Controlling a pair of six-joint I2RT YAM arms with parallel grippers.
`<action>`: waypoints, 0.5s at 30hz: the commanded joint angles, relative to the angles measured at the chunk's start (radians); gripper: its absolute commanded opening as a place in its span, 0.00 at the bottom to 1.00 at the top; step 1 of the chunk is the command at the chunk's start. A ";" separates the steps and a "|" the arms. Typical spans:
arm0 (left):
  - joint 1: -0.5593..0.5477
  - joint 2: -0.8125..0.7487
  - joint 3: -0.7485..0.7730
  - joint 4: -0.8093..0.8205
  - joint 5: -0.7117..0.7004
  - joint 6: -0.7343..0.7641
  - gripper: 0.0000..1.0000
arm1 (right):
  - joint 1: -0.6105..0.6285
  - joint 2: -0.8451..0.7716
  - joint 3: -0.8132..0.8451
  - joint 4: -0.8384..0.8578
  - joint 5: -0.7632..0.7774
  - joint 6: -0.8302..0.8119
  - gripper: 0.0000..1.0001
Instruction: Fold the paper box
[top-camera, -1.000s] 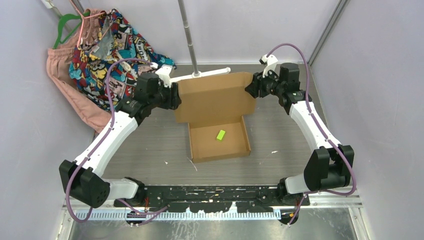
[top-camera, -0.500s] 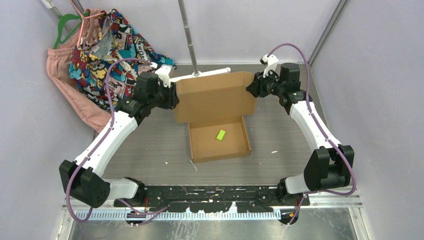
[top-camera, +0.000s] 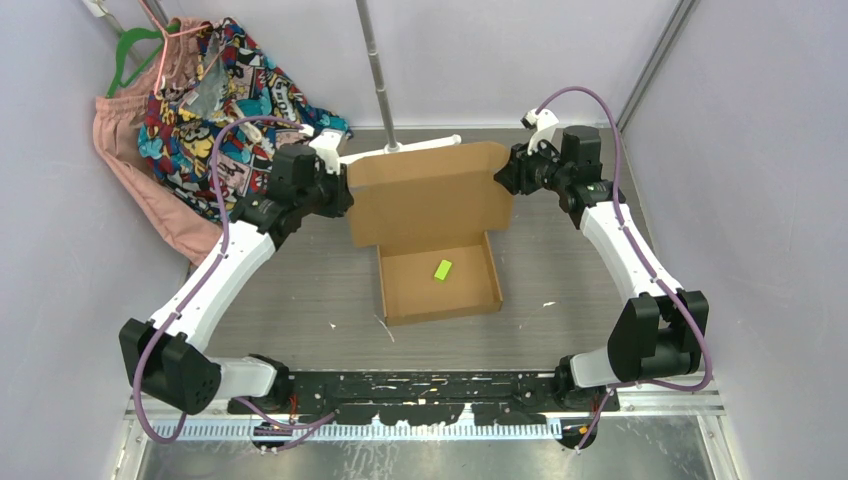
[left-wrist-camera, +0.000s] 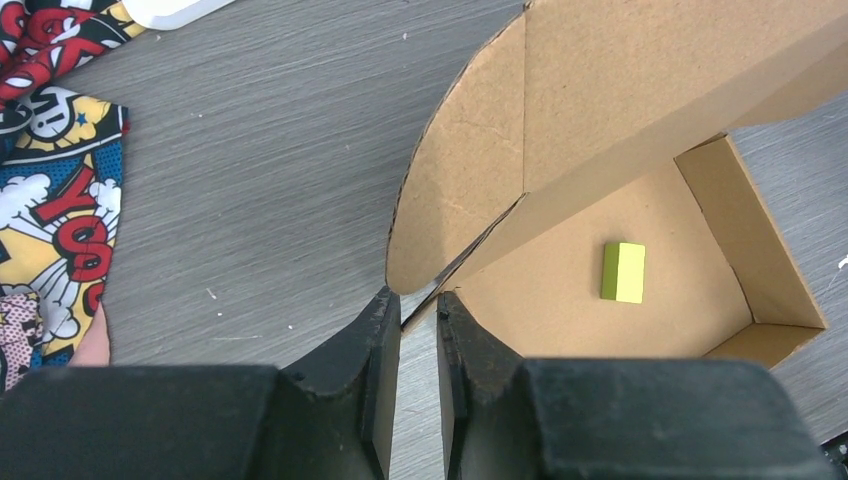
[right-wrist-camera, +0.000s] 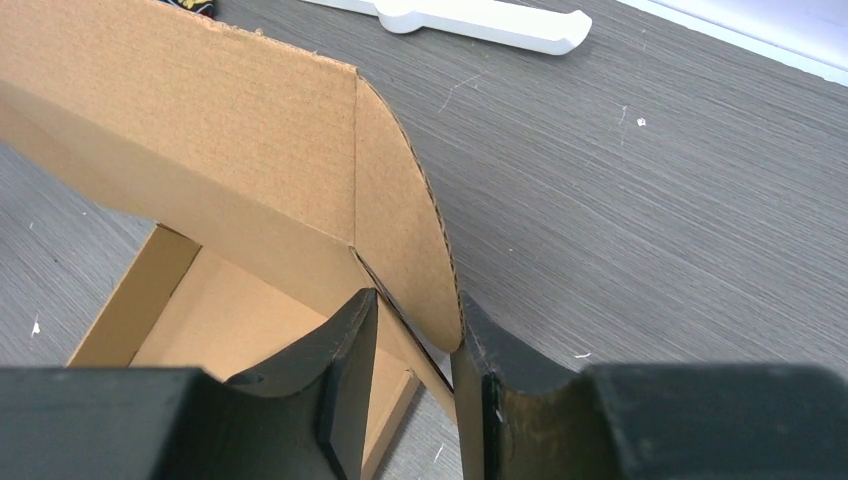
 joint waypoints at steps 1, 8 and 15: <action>-0.003 0.001 0.038 0.040 0.043 -0.013 0.21 | 0.003 -0.011 0.040 0.014 -0.024 0.025 0.37; -0.003 0.011 0.058 0.051 0.062 -0.029 0.21 | 0.006 -0.014 0.040 0.012 -0.022 0.039 0.36; -0.003 0.019 0.070 0.056 0.074 -0.034 0.29 | 0.006 -0.014 0.038 0.006 -0.010 0.044 0.33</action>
